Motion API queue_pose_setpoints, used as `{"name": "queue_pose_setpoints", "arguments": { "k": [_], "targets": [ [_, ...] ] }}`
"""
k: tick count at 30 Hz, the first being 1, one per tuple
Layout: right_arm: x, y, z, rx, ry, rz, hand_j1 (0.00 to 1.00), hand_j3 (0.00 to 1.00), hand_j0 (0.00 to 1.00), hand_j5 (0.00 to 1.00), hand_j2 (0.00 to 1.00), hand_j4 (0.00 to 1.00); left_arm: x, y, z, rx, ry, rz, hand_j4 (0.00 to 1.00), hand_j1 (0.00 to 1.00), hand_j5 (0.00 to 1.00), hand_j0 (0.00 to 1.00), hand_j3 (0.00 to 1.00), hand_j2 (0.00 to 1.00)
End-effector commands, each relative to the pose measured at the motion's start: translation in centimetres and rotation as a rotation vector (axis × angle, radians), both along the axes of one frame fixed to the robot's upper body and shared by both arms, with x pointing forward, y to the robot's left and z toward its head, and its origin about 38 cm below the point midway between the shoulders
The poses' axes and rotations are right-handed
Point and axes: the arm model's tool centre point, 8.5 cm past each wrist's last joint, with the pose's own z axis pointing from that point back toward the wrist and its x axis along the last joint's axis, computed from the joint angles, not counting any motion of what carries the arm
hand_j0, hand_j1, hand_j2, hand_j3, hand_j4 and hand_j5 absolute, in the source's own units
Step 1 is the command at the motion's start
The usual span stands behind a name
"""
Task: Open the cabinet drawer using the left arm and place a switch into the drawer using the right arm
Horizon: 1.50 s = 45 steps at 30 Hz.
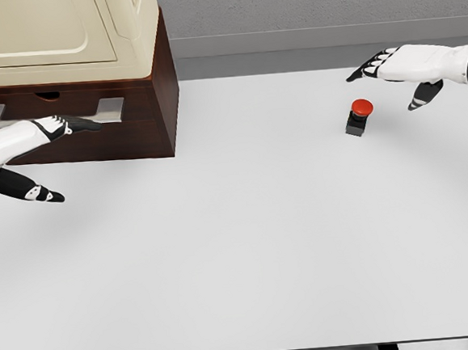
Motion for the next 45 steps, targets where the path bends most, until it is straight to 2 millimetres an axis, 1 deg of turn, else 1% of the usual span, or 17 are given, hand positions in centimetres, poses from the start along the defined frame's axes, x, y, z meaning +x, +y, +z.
{"name": "queue_pose_setpoints", "arguments": {
  "k": [1,4,5,6,7,9,10,12,13,15,17,22,27,31,34,38,45],
  "targets": [
    [0.0,0.0,0.1,0.007,-0.001,-0.004,1.00,1.00,1.00,1.00,1.00,1.00,0.0,0.0,0.1,-0.007,0.002,0.003,1.00,1.00,1.00,1.00,1.00,1.00],
    [0.7,1.4,-1.0,0.023,0.019,0.006,1.00,1.00,1.00,1.00,1.00,1.00,0.0,0.1,0.0,-0.003,0.004,0.006,1.00,1.00,1.00,1.00,1.00,1.00],
    [1.0,1.5,-1.7,0.024,0.035,-0.008,1.00,1.00,1.00,1.00,1.00,1.00,0.2,0.5,0.1,-0.005,0.003,0.016,1.00,1.00,1.00,1.00,1.00,1.00],
    [1.4,2.5,-2.7,0.018,0.057,-0.002,1.00,1.00,1.00,1.00,1.00,1.00,0.3,0.8,0.0,-0.006,0.007,0.027,1.00,1.00,1.00,1.00,1.00,1.00],
    [1.3,2.7,-3.2,-0.002,0.071,0.005,1.00,1.00,1.00,1.00,1.00,1.00,0.4,1.0,0.0,-0.006,0.006,0.035,1.00,1.00,1.00,1.00,1.00,1.00],
    [1.4,2.5,-3.3,-0.041,0.067,0.007,1.00,1.00,1.00,1.00,1.00,1.00,0.7,1.3,0.4,-0.006,-0.003,0.043,1.00,1.00,1.00,1.00,1.00,1.00],
    [1.3,2.5,-3.8,-0.064,0.078,0.012,1.00,1.00,1.00,1.00,1.00,1.00,0.8,1.6,0.3,-0.007,0.001,0.054,1.00,1.00,1.00,1.00,1.00,1.00],
    [1.9,2.2,-3.7,-0.063,0.080,-0.016,1.00,1.00,1.00,1.00,1.00,1.00,1.0,2.1,0.4,-0.005,-0.002,0.069,1.00,1.00,1.00,1.00,1.00,1.00],
    [2.1,2.4,-3.5,-0.061,0.075,-0.013,1.00,1.00,1.00,1.00,1.00,1.00,1.2,2.3,0.4,-0.003,-0.003,0.077,1.00,1.00,1.00,1.00,1.00,1.00],
    [2.5,2.7,-4.3,-0.060,0.093,-0.031,1.00,1.00,1.00,1.00,1.00,1.00,1.3,2.3,0.5,-0.001,-0.006,0.078,1.00,1.00,1.00,1.00,1.00,1.00],
    [2.8,3.3,-4.2,-0.057,0.092,-0.024,1.00,1.00,1.00,1.00,1.00,1.00,1.3,2.3,0.4,0.001,-0.003,0.077,1.00,1.00,1.00,1.00,1.00,1.00],
    [2.8,4.5,-4.8,-0.067,0.111,-0.003,1.00,1.00,1.00,1.00,1.00,1.00,1.9,2.8,-0.8,-0.015,0.019,0.107,1.00,1.00,1.00,1.00,1.00,1.00],
    [2.8,4.3,-5.0,-0.075,0.120,-0.010,1.00,1.00,1.00,1.00,1.00,1.00,1.9,2.9,-0.9,-0.017,0.021,0.113,1.00,1.00,1.00,1.00,1.00,1.00],
    [2.8,4.2,-5.0,-0.077,0.121,-0.011,1.00,1.00,1.00,1.00,1.00,1.00,2.3,3.7,-1.4,-0.019,0.031,0.142,1.00,1.00,1.00,1.00,1.00,1.00],
    [2.8,3.9,-5.1,-0.082,0.130,-0.021,1.00,1.00,1.00,1.00,1.00,1.00,2.5,3.8,-1.1,-0.019,0.022,0.146,1.00,1.00,1.00,1.00,1.00,1.00],
    [3.0,3.6,-5.6,-0.086,0.149,-0.043,1.00,1.00,1.00,1.00,1.00,1.00,2.7,4.2,-1.4,-0.018,0.027,0.161,1.00,1.00,1.00,1.00,1.00,1.00],
    [3.1,3.6,-5.3,-0.081,0.144,-0.043,1.00,1.00,1.00,1.00,1.00,1.00,3.0,4.1,-1.9,-0.030,0.034,0.167,1.00,1.00,1.00,1.00,1.00,1.00]
  ]
}}
